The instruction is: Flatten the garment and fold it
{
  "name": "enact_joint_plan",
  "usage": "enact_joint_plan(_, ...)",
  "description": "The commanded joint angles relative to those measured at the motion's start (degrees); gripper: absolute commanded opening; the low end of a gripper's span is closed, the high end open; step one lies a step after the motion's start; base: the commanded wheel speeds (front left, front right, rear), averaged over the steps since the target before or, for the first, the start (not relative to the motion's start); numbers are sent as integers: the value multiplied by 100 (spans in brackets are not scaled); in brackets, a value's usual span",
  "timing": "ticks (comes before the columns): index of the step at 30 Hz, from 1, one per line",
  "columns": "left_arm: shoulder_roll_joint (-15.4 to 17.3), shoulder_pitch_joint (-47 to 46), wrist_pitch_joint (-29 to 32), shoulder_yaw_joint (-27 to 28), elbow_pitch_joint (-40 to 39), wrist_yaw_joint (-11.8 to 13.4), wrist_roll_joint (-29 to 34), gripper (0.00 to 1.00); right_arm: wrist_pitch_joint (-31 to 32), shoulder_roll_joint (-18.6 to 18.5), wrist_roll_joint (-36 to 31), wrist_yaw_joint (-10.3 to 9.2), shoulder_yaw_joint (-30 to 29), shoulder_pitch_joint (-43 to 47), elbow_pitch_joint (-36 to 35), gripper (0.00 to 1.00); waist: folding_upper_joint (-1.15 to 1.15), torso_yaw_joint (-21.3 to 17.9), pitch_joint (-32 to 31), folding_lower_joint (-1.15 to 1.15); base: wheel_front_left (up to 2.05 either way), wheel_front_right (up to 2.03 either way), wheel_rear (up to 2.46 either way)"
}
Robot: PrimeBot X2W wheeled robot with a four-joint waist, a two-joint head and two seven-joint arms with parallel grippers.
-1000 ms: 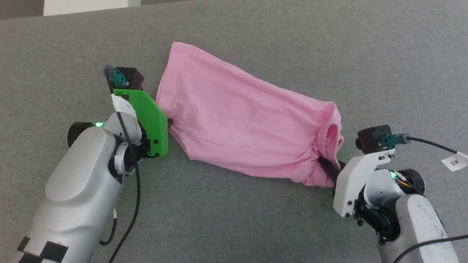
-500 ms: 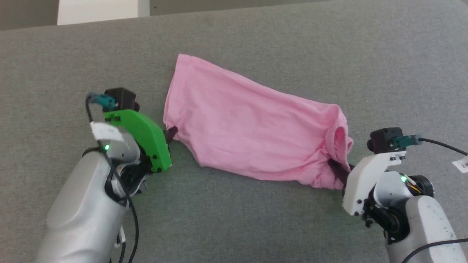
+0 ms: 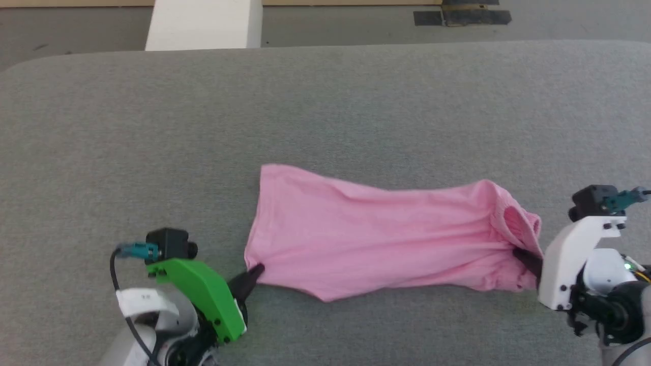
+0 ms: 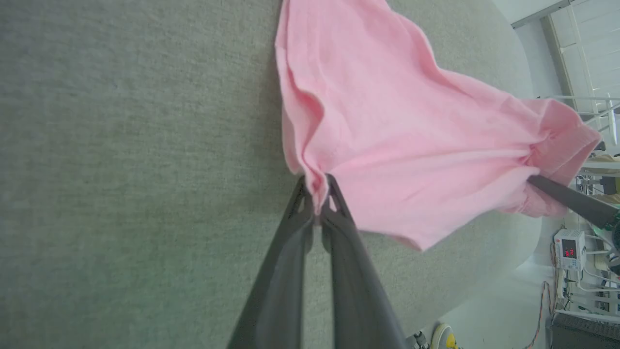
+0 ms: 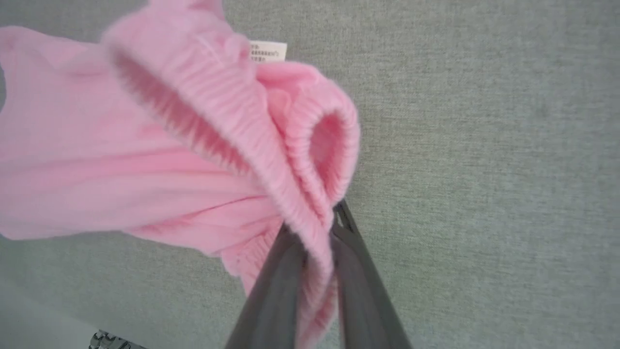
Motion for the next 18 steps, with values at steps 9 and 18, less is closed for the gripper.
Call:
enact_joint_plan(9,-15,513,154,-167,-403,200,-69,0,1711,-132,116,-11,-450,-81,-50,0,0,427,-181,0,0,0,0)
enact_joint_plan(18,-120,425,0,-222,-192,259,49,100,993,44,-258,-11,-372,155,-280,100,0,455,-256,0,0,0,0)
